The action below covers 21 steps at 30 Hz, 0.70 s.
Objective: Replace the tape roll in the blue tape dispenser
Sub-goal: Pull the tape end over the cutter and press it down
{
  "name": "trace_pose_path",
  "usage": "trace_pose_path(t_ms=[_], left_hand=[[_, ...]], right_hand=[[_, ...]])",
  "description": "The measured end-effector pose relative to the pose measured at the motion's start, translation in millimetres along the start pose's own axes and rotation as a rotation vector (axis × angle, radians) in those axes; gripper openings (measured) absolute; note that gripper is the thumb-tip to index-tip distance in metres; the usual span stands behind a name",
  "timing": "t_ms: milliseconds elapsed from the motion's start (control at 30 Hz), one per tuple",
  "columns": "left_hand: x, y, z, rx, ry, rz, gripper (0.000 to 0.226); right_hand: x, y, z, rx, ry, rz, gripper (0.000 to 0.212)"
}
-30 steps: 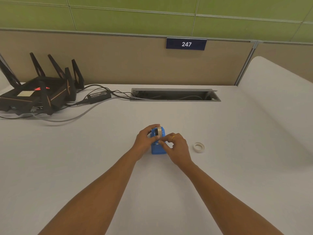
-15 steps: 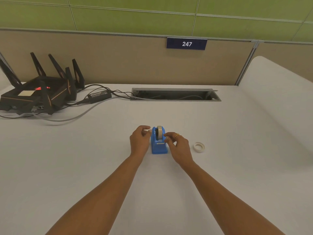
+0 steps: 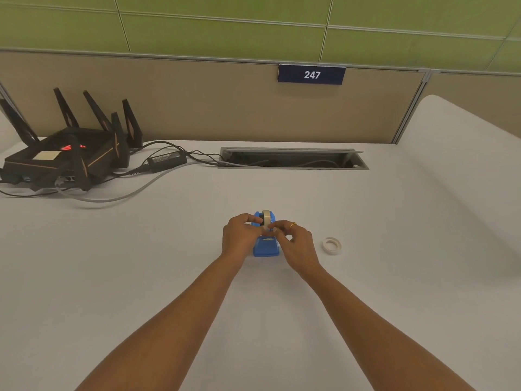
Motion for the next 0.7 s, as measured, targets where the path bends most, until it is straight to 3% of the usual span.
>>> trace_pose_path(t_ms=[133, 500, 700], left_hand=[[-0.7, 0.2, 0.6, -0.002, 0.017, -0.039, 0.031], [-7.6, -2.9, -0.6, 0.011, 0.046, -0.081, 0.023], [-4.6, 0.5, -5.3, 0.003, 0.109, 0.027, 0.013]], right_hand=[[0.0, 0.1, -1.1, 0.000, -0.016, 0.005, 0.017], [-8.7, -1.0, 1.2, -0.054, 0.071, -0.087, 0.011], [-11.7, -6.6, 0.7, -0.019, 0.066, -0.092, 0.009]])
Point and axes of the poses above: each hand's wrist, its own y-axis away from the middle knuckle, its own z-axis out of the palm, x = y × z, the point moved 10 cm from there along -y, towards the middle knuckle, and after that the axes turned 14 degrees about x, right-handed, at the moved point
